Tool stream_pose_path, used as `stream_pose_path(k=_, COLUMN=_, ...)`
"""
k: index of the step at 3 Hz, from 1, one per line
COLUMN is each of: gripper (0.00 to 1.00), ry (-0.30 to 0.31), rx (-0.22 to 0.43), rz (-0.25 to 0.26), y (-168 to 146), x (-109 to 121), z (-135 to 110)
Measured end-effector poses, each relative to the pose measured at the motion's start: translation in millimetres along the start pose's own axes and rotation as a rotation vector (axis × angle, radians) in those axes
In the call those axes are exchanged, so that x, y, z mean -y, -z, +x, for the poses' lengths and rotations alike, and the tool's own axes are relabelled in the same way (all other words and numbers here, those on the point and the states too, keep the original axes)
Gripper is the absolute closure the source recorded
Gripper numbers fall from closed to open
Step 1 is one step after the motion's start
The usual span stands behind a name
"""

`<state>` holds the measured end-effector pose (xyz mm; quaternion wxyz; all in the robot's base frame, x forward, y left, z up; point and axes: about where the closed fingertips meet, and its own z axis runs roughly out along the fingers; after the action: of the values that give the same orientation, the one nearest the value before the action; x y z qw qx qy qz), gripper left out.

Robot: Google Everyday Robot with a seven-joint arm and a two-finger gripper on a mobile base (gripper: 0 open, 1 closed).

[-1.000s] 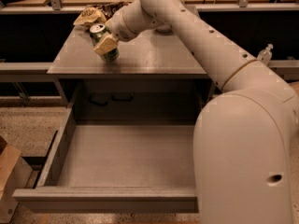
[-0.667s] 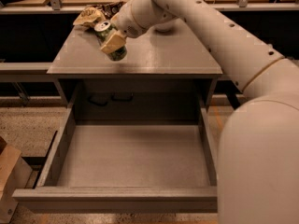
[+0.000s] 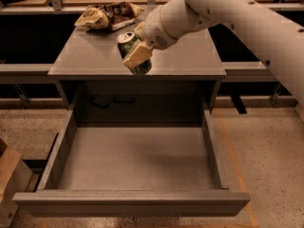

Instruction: Place green can into top drawer

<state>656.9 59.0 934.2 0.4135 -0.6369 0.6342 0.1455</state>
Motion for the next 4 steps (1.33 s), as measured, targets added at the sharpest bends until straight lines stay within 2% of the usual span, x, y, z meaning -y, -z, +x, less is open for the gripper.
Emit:
stream_pose_path(k=1, gripper=1.00, ry=-0.102, rx=-0.080, rz=0.007, y=27.9, x=-30.3, z=36.1)
stream_pose_path(k=3, gripper=1.00, ry=-0.119, rx=-0.094, rz=-0.003, y=27.0, x=-37.9, z=42.4)
stream_pose_path(k=4, gripper=1.00, ry=-0.125, rx=-0.118, rz=-0.029, y=21.7, x=-54.3, z=54.3)
